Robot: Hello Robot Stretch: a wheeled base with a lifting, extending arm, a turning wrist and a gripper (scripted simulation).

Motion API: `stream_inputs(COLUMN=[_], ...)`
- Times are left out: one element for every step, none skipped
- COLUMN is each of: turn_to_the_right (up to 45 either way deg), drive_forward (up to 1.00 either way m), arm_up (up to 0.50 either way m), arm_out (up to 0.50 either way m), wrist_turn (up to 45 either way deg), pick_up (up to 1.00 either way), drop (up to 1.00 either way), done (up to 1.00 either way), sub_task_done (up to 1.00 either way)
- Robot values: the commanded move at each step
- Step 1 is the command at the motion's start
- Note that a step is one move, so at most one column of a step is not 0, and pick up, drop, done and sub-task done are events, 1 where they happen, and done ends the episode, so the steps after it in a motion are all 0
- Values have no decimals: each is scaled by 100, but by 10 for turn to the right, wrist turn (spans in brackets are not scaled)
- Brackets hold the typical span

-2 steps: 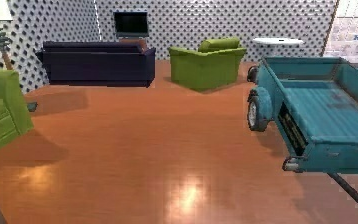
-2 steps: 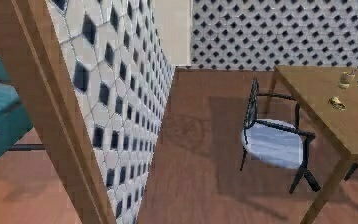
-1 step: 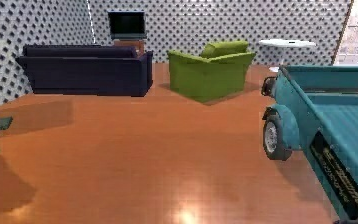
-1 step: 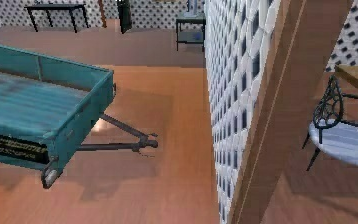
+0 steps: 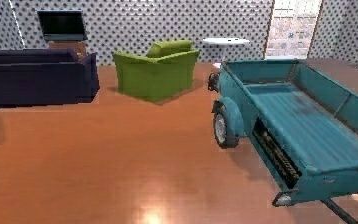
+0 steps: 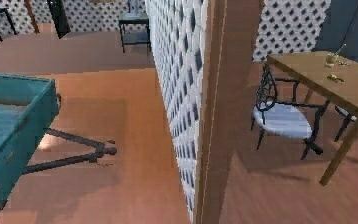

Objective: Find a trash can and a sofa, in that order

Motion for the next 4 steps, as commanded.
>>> stream_inputs(turn_to_the_right=[0,0,0,30], drive_forward=[100,100,85,0], arm_up=[0,0,0,0], arm_out=[0,0,0,0], wrist_turn=[0,0,0,0], pick_up=[0,0,0,0], drop=[0,0,0,0], done=[0,0,0,0], sub_task_done=[0,0,0,0])
